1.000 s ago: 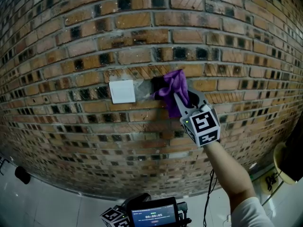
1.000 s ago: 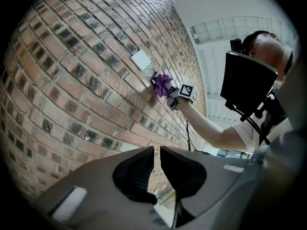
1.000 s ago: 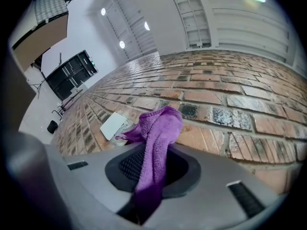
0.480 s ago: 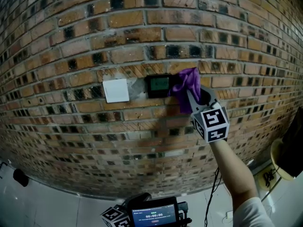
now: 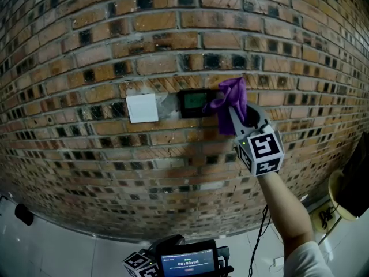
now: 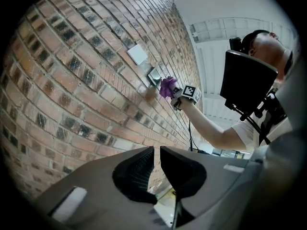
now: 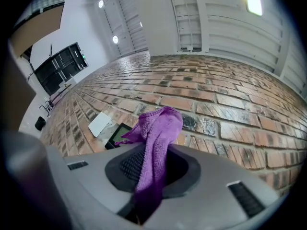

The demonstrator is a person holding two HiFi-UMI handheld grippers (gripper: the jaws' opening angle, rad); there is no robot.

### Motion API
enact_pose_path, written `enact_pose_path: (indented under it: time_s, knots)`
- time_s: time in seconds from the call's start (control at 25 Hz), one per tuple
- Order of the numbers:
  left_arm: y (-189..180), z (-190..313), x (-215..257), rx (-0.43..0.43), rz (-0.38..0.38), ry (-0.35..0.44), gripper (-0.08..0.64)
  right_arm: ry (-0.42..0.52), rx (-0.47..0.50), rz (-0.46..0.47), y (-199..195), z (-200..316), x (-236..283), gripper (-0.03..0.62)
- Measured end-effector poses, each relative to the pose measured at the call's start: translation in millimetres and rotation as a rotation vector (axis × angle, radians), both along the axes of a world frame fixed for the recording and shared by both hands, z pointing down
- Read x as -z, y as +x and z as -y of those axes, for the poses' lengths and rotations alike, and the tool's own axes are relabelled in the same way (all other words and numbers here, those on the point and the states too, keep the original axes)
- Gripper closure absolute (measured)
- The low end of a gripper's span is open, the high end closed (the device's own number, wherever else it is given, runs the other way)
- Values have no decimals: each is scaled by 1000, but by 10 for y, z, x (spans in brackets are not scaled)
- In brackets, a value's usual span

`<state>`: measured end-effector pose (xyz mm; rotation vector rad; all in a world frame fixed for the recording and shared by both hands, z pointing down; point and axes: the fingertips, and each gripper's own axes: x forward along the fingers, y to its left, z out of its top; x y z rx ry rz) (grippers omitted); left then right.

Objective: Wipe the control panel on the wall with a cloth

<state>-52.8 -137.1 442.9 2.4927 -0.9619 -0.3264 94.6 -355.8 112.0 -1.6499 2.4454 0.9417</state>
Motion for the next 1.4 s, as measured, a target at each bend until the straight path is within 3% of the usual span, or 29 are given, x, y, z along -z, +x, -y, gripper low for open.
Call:
enact_pose_path:
  time_s: [0.44, 0.96, 1.4]
  knots:
    - [-197, -67, -13, 55, -6, -8, 526, 17, 157, -35, -824, -157, 45, 511]
    - [-373, -122, -9, 101, -13, -5, 526, -61, 329, -128, -2014, -104, -161, 511]
    - [-467, -122, -14, 122, -15, -7, 526, -71, 294, -180, -2043, 82, -239, 511]
